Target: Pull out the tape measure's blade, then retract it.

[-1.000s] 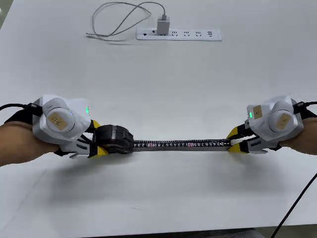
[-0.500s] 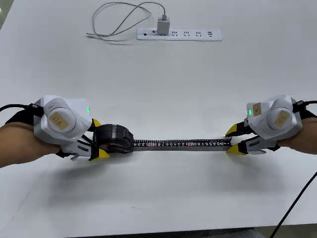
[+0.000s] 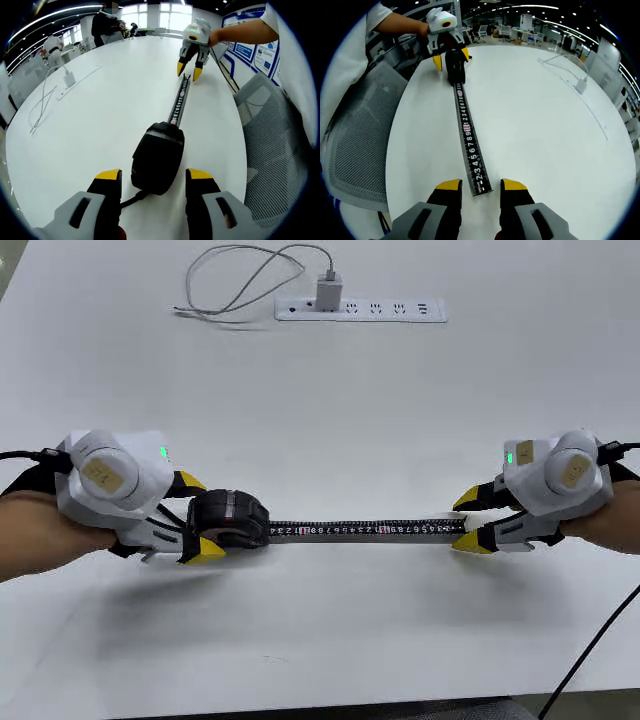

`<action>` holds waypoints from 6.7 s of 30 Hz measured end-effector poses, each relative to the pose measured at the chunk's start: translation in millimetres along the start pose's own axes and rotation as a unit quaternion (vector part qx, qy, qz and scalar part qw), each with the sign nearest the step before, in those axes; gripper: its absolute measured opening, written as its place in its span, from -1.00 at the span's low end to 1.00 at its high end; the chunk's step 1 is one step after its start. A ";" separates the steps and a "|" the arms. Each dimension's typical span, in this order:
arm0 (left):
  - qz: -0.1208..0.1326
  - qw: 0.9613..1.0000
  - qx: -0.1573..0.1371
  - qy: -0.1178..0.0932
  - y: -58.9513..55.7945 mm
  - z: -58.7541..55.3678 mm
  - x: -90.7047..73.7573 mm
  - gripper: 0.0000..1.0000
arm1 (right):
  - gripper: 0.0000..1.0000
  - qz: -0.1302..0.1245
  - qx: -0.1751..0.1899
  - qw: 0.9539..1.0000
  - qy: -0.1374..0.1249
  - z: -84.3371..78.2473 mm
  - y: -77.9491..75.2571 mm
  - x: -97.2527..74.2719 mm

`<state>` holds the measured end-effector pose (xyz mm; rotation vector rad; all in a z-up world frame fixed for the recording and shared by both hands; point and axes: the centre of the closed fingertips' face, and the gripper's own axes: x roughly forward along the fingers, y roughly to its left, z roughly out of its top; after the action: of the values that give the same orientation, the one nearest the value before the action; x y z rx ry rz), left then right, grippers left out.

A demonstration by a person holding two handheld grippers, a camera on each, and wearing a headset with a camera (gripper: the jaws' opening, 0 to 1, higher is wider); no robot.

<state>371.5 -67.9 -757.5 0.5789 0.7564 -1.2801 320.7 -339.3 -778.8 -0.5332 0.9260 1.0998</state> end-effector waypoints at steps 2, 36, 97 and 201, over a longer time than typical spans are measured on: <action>0.002 1.000 -0.011 -0.007 -0.6 -0.8 -3.0 -0.04 | -0.45 -0.002 -0.003 1.000 0.004 -3.1 0.7 2.2; 0.089 0.987 -0.089 -0.103 -14.7 -7.4 -48.6 0.28 | 0.02 -0.112 0.093 0.982 -0.122 36.2 18.7 -24.1; 0.166 0.952 -0.212 -0.146 -72.3 -64.0 -84.9 0.81 | 0.78 -0.183 0.179 0.949 -0.182 1.2 83.4 -43.8; 0.155 0.935 -0.270 -0.171 -39.3 19.7 -12.2 0.72 | 0.74 -0.169 0.186 0.952 -0.174 -5.4 80.0 -39.9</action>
<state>335.1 -83.2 -734.5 0.0186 0.6528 -0.7975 239.1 -332.9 -742.4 -0.1667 0.6759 0.6578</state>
